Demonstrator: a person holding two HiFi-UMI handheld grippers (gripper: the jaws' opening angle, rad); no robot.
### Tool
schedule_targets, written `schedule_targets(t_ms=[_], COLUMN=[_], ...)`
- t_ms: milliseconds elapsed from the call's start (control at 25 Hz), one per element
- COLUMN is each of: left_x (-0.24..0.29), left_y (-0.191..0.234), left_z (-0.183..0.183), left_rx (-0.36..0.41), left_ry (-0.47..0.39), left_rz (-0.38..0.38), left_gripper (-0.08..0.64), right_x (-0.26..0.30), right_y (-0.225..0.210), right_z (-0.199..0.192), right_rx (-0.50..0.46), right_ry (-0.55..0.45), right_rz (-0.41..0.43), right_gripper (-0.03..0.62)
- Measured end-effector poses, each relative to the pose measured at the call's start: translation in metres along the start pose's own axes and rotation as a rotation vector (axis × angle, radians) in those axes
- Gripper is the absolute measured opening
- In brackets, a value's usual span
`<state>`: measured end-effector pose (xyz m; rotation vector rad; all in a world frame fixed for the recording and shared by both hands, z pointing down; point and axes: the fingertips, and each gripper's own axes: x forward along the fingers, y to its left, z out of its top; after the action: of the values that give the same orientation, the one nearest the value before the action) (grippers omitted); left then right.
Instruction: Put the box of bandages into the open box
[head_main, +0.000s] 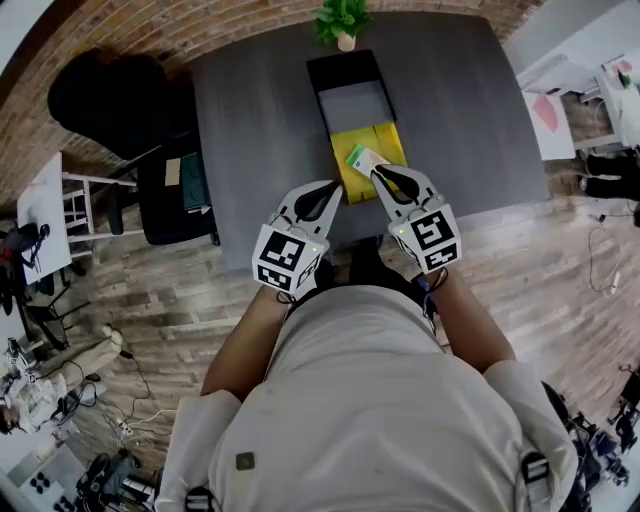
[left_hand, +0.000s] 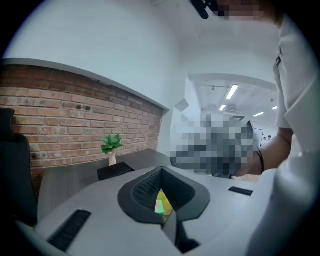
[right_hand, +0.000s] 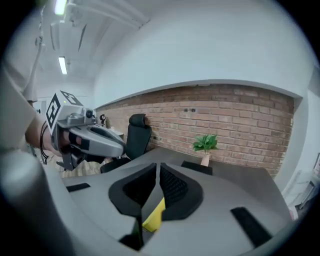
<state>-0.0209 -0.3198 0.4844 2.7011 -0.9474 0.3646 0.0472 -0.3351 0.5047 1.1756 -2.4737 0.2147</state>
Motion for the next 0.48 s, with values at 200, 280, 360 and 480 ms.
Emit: schedule_targets(t_ms=[200,280,360,480], left_x=[-0.038,-0.055,-0.072,-0.094], left_y=[-0.023,-0.031,-0.040,-0.055], left_z=[0.015,0.018,0.022,0.028], left_rx=[0.038,0.052,0.067,0.094], left_ry=[-0.049,-0.068,-0.084,-0.103], left_rz=[-0.054,-0.071,-0.088,-0.118], left_gripper=[0.015,0.015,0.015,0.015], right_x=[-0.038,-0.052,-0.065,-0.082], right_y=[0.036,0.053,0.071,0.092], right_z=[0.035,0.046,0.052,0.063], right_rx=[0.022,0.000,-0.024,-0.042], right_ry=[-0.095,-0.126,-0.139,-0.151], right_rz=[-0.033,-0.046,-0.062,-0.093], right_gripper=[0.028,0.023,0.021,0.021])
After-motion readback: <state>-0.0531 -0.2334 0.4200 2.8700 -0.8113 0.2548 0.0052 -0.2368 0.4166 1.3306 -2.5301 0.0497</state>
